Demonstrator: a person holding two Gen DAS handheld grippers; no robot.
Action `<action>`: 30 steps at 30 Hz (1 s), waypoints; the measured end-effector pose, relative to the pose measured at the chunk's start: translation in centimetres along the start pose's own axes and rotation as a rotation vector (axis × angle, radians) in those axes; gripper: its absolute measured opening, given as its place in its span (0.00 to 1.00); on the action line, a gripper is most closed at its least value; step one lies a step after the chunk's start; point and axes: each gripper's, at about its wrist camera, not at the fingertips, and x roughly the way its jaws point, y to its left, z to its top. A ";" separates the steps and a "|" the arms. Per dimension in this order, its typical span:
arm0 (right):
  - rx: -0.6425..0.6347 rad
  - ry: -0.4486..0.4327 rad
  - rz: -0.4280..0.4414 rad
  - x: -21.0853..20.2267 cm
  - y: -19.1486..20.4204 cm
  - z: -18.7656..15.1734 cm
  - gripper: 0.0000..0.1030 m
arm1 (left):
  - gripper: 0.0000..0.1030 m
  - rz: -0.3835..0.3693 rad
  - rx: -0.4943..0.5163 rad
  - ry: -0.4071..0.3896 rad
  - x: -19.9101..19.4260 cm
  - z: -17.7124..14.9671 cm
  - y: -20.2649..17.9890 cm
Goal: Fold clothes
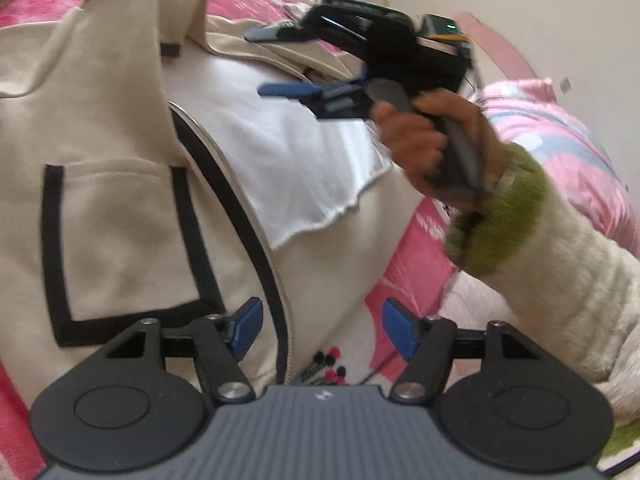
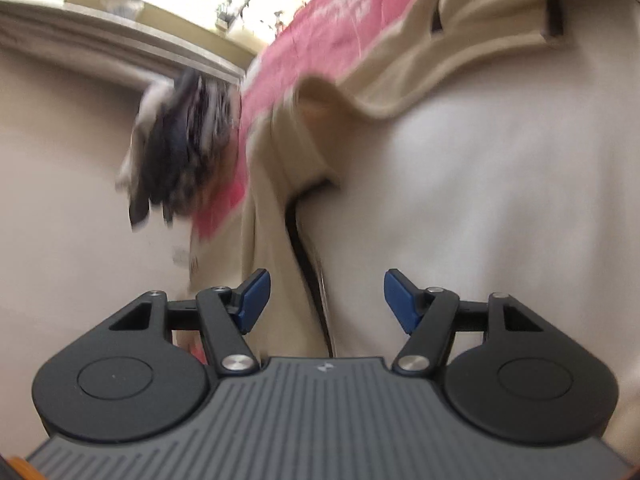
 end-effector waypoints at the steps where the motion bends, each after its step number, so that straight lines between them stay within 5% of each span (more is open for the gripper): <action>1: -0.020 -0.013 0.000 1.1 0.1 1.1 0.62 | 0.65 0.006 -0.002 -0.001 -0.2 0.1 0.2; 7: -0.174 -0.028 -0.016 7.7 0.9 6.0 0.62 | 0.65 0.059 0.033 0.043 2.5 1.4 0.5; 12: -0.260 0.030 -0.038 11.8 1.1 6.5 0.60 | 0.65 0.099 0.069 0.097 5.8 2.1 0.5; 13: -0.290 0.023 -0.050 12.1 1.1 6.4 0.51 | 0.66 0.096 0.076 0.101 6.3 2.1 0.5; 14: -0.310 0.015 -0.046 12.2 1.2 6.4 0.19 | 0.66 0.087 0.077 0.104 6.4 2.2 0.6; 15: -0.315 0.004 -0.030 11.8 1.3 6.7 0.04 | 0.66 0.079 0.079 0.106 6.5 2.4 0.7; 23: -0.442 -0.145 0.004 7.2 5.7 13.3 0.03 | 0.66 -0.012 0.030 0.094 7.0 4.7 2.7; 30: -0.664 -0.136 -0.133 9.1 10.5 18.4 0.03 | 0.67 -0.047 0.005 0.032 8.9 8.2 3.7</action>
